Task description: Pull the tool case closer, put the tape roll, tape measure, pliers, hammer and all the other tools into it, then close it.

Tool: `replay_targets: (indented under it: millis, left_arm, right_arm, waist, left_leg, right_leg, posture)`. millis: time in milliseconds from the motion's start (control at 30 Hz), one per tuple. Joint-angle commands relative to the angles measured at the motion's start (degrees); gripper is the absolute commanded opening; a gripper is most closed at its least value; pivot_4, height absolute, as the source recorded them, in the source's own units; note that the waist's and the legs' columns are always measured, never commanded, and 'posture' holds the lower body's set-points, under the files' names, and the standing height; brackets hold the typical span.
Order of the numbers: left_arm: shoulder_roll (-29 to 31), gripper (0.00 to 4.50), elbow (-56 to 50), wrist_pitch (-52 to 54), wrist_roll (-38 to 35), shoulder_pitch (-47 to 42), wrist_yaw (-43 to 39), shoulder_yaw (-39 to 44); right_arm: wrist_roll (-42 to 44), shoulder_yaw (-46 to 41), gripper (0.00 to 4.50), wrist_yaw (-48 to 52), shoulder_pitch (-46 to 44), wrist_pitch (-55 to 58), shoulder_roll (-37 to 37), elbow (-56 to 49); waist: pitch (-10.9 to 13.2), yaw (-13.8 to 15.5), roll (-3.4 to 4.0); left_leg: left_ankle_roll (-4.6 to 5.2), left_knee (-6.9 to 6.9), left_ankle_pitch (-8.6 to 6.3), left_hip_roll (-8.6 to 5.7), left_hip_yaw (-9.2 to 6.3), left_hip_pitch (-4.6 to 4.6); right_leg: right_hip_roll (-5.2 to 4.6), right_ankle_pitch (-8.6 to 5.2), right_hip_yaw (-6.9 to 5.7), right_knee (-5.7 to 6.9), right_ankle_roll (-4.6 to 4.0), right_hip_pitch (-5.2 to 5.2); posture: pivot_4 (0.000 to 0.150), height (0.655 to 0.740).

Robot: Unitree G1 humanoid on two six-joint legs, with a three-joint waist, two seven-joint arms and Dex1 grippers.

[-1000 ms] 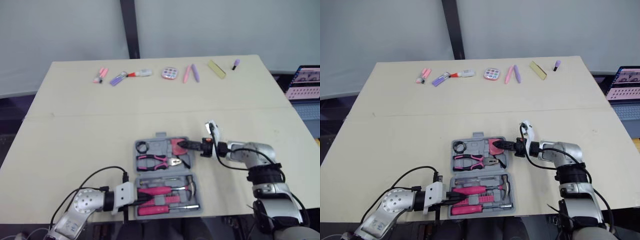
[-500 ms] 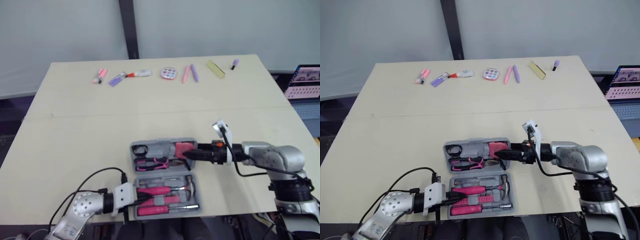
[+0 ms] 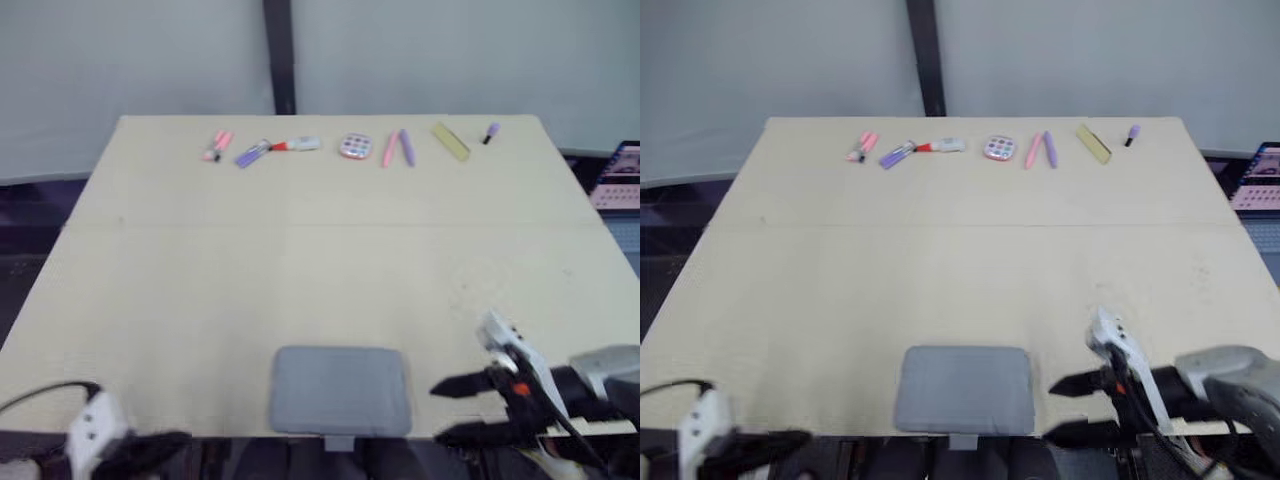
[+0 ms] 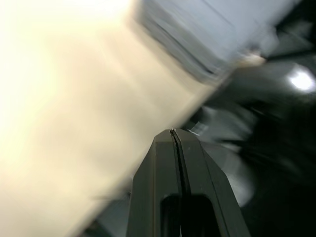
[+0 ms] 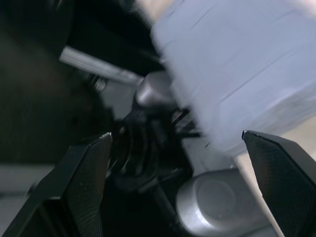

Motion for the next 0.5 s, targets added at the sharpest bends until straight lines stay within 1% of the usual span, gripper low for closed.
replay_targets:
  millis: [33, 100, 133, 167, 200, 300, 400, 500]
  left_arm:
    - [0.20, 0.00, 2.06, -1.53, 0.82, -6.56, 0.93, -2.42]
    - [-0.19, 0.00, 3.55, -3.09, 3.85, -11.16, 2.19, -6.32]
    - [-0.45, 0.00, 4.14, -3.73, 5.26, -12.81, 2.82, -7.86]
    - [-1.01, 0.00, 4.77, -4.75, 6.46, -14.53, 3.23, -9.78]
    - [-1.58, 0.00, 5.40, -6.18, 7.74, -15.89, 3.52, -11.49]
    - [-3.41, 0.00, 7.08, -8.41, 9.46, -19.26, 4.30, -15.22]
    - [-4.67, 0.00, 10.04, -9.23, 12.52, -23.77, 6.18, -19.39]
    - [-5.84, 0.00, 12.42, -10.33, 13.02, -26.91, 6.34, -21.70]
  right_arm:
    - [-9.61, 1.21, 4.46, 0.08, 2.88, -15.59, 2.83, 2.57]
    - [-13.63, 2.44, 4.46, -0.91, 4.02, -22.37, 5.45, 4.37]
    - [-14.84, 2.79, 4.46, -1.49, 4.31, -24.69, 6.67, 5.07]
    - [-16.64, 3.18, 4.46, -2.24, 4.70, -28.34, 8.66, 6.27]
    - [-18.37, 3.77, 4.46, -2.81, 4.99, -31.14, 9.88, 7.43]
    - [-21.74, 4.89, 4.46, -5.06, 4.33, -36.56, 12.94, 10.92]
    - [-23.07, 4.82, 4.46, -7.30, 2.75, -38.76, 15.04, 13.49]
    - [-24.19, 5.18, 4.46, -9.27, 0.38, -39.37, 15.87, 15.44]
  waist:
    - [-0.18, -0.33, -0.29]
    - [-0.25, -0.54, -0.41]
    - [-0.25, -0.71, -0.41]
    - [-0.24, -0.98, -0.37]
    - [-0.23, -1.24, -0.34]
    - [-0.20, -1.81, -0.29]
    - [-0.15, -1.85, -0.22]
    - [-0.13, -1.86, -0.18]
  left_leg:
    - [0.02, -0.01, 0.02, 0.00, 0.05, 0.01]
    - [0.02, -0.08, 0.02, 0.00, 0.05, 0.01]
    - [0.02, -0.07, 0.03, 0.00, 0.07, 0.01]
    - [-0.13, -0.09, 0.10, 0.01, 0.10, -0.03]
    - [-0.30, -0.17, 0.20, 0.01, 0.16, -0.03]
    - [-0.33, -0.27, 0.20, 0.03, 0.21, -0.05]
    - [-0.34, -0.19, 0.22, 0.06, 0.26, -0.03]
    - [-0.38, -0.11, 0.34, 0.05, 0.26, 0.01]
  right_leg:
    - [0.00, 0.06, 0.06, -0.05, -0.06, 0.06]
    - [0.00, 0.17, 0.07, -0.16, 0.11, 0.12]
    - [0.01, 0.51, 0.07, -0.16, 0.78, 0.12]
    - [0.01, 0.55, 0.07, -0.20, 0.87, 0.07]
    - [0.00, 0.56, 0.10, -0.23, 0.89, 0.03]
    - [0.00, 0.55, 0.09, -0.23, 0.90, -0.07]
    - [0.00, 0.56, 0.09, -0.18, 0.91, -0.07]
    - [-0.01, 0.63, 0.11, -0.08, 1.03, -0.03]
  posture:
    - [0.150, 0.7400]
    - [0.150, 0.7400]
    - [0.150, 0.7400]
    - [0.150, 0.7400]
    - [0.150, 0.7400]
    - [0.150, 0.7400]
    - [0.150, 0.7400]
    - [0.150, 0.7400]
